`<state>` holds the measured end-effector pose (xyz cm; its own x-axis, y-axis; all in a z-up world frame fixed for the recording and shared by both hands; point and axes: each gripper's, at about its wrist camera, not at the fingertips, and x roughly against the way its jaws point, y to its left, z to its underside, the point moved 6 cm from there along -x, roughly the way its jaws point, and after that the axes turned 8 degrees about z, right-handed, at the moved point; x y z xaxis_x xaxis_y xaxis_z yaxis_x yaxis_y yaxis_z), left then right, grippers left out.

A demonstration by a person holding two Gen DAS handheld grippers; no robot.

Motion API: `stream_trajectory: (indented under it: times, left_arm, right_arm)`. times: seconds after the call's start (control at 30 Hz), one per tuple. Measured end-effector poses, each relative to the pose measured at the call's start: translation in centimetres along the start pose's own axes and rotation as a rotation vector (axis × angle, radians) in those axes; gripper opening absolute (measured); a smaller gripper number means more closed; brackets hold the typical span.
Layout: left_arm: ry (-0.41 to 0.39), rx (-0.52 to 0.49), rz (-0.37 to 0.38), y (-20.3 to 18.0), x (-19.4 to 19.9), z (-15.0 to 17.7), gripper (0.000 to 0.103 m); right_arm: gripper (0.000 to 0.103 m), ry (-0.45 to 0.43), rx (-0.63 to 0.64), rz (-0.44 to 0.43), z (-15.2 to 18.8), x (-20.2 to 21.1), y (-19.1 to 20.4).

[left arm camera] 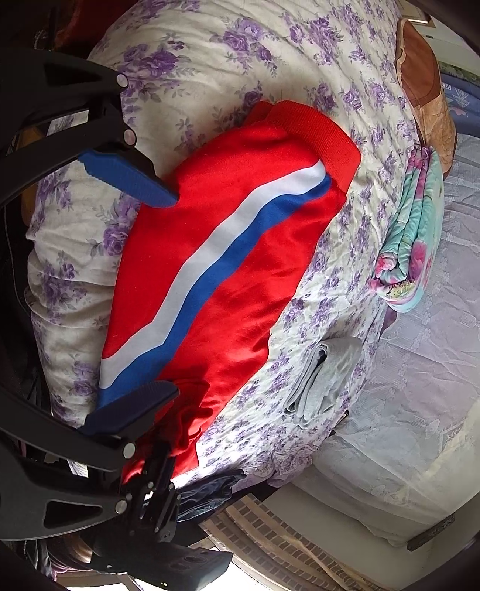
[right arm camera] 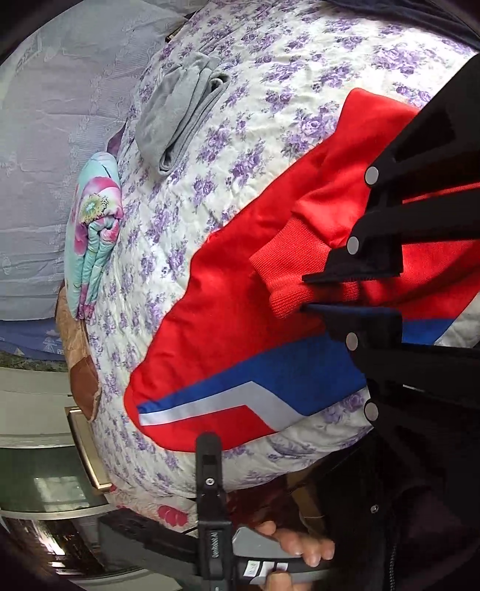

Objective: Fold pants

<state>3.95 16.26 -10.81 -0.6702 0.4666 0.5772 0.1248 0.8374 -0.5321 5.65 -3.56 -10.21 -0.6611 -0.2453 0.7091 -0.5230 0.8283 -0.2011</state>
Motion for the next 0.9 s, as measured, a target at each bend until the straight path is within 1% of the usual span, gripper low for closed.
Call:
stream_trajectory:
  times: [0.07, 0.17, 0.23, 0.3, 0.33, 0.4, 0.47, 0.57, 0.6, 0.63, 0.67, 0.7, 0.77, 0.83, 0.87, 0.9]
  left_arm:
    - [-0.004, 0.011, 0.002, 0.2, 0.0, -0.1, 0.092]
    - [-0.007, 0.012, -0.003, 0.1, -0.1, -0.1, 0.092]
    - [-0.003, 0.006, -0.005, -0.1, -0.1, 0.1, 0.092]
    - [0.001, 0.000, -0.006, -0.1, -0.1, 0.2, 0.092]
    - [0.001, 0.001, -0.004, -0.1, 0.0, 0.2, 0.092]
    - [0.000, -0.001, 0.000, -0.2, -0.1, 0.1, 0.092]
    - [0.002, -0.018, 0.017, -1.1, -0.3, -0.2, 0.092]
    - [0.021, -0.082, 0.040, -3.9, -1.5, -0.7, 0.092]
    - [0.037, -0.119, 0.029, -4.9, -2.4, -0.8, 0.092]
    - [0.054, -0.157, 0.001, -5.6, -3.4, -0.8, 0.092]
    - [0.074, -0.176, -0.034, -5.7, -4.4, -0.7, 0.092]
    - [0.101, -0.166, -0.052, -5.5, -5.4, -0.6, 0.092]
    - [0.118, -0.115, -0.015, -5.0, -6.1, -0.6, 0.092]
    - [0.095, -0.106, -0.007, -4.7, -5.6, -0.8, 0.092]
    - [0.083, -0.104, -0.012, -4.6, -5.3, -1.0, 0.092]
    - [0.072, -0.092, -0.012, -4.3, -4.9, -1.1, 0.092]
  right_arm:
    - [0.010, -0.016, -0.008, -0.015, -0.9, 0.0, 0.1]
    - [0.010, -0.017, 0.005, -0.044, -1.6, -1.1, 1.8]
    - [0.010, 0.031, 0.023, -0.037, -0.7, -3.0, 2.8]
    - [0.012, 0.090, 0.023, -0.056, 0.9, -4.8, 3.5]
    - [0.013, 0.064, 0.026, -0.055, 1.2, -4.8, 3.7]
    - [0.020, 0.048, 0.035, -0.070, 1.3, -4.5, 4.1]
    - [0.034, 0.045, 0.006, -0.122, 1.1, -4.2, 4.1]
    - [0.035, 0.013, 0.004, -0.126, 0.9, -3.3, 3.9]
    - [0.035, -0.005, 0.003, -0.120, 0.8, -2.6, 3.6]
    - [0.035, -0.017, -0.002, -0.115, 0.7, -1.7, 3.2]
    - [0.035, -0.031, -0.014, -0.109, 0.7, -0.6, 2.5]
    - [0.035, -0.046, -0.028, -0.097, 0.7, 0.6, 1.6]
    - [0.037, -0.082, -0.071, -0.052, 1.2, 3.0, -0.8]
    - [0.041, -0.107, -0.160, -0.007, 1.8, 4.2, -4.2]
    - [0.042, -0.089, -0.212, -0.006, 2.3, 3.8, -5.6]
    - [0.042, -0.037, -0.255, -0.011, 3.0, 2.4, -6.7]
